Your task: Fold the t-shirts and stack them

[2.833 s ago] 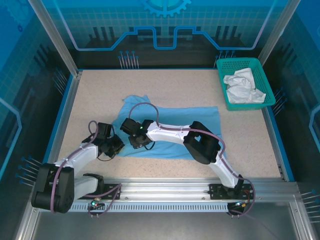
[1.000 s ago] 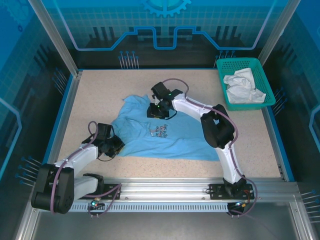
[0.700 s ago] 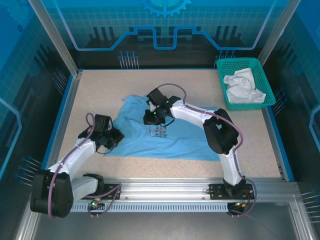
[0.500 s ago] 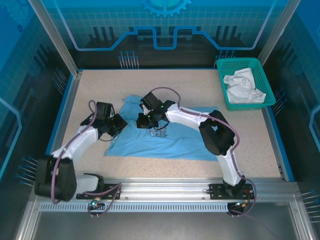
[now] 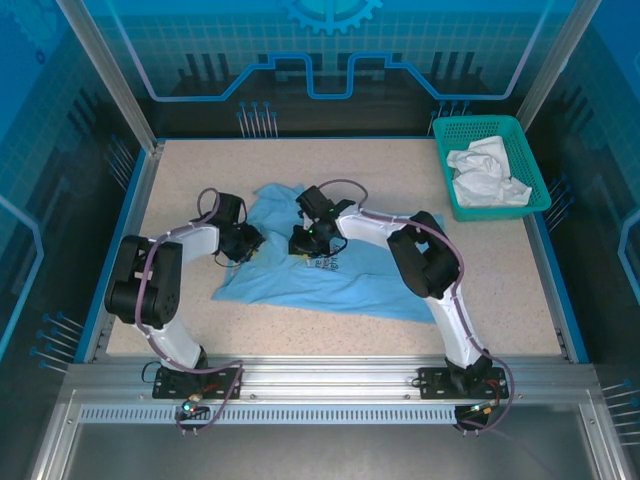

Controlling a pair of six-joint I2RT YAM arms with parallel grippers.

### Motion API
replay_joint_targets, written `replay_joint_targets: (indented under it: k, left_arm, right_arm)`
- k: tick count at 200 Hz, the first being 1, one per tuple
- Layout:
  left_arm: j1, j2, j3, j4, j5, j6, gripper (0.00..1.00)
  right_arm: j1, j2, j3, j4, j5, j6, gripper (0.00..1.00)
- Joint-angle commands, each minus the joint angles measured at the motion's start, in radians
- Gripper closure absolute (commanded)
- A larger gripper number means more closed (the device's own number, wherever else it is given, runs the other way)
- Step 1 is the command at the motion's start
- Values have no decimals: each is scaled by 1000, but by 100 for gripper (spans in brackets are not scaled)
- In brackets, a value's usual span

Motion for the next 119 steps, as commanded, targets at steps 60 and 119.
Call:
replay_joint_targets:
  k: [60, 119]
  left_arm:
    - [-68, -105, 163, -203, -129, 58, 54]
    - [-173, 61, 279, -138, 20, 82, 73]
  right_arm:
    - [-47, -165, -94, 10, 28, -24, 62]
    - [-28, -220, -200, 109, -12, 36, 77]
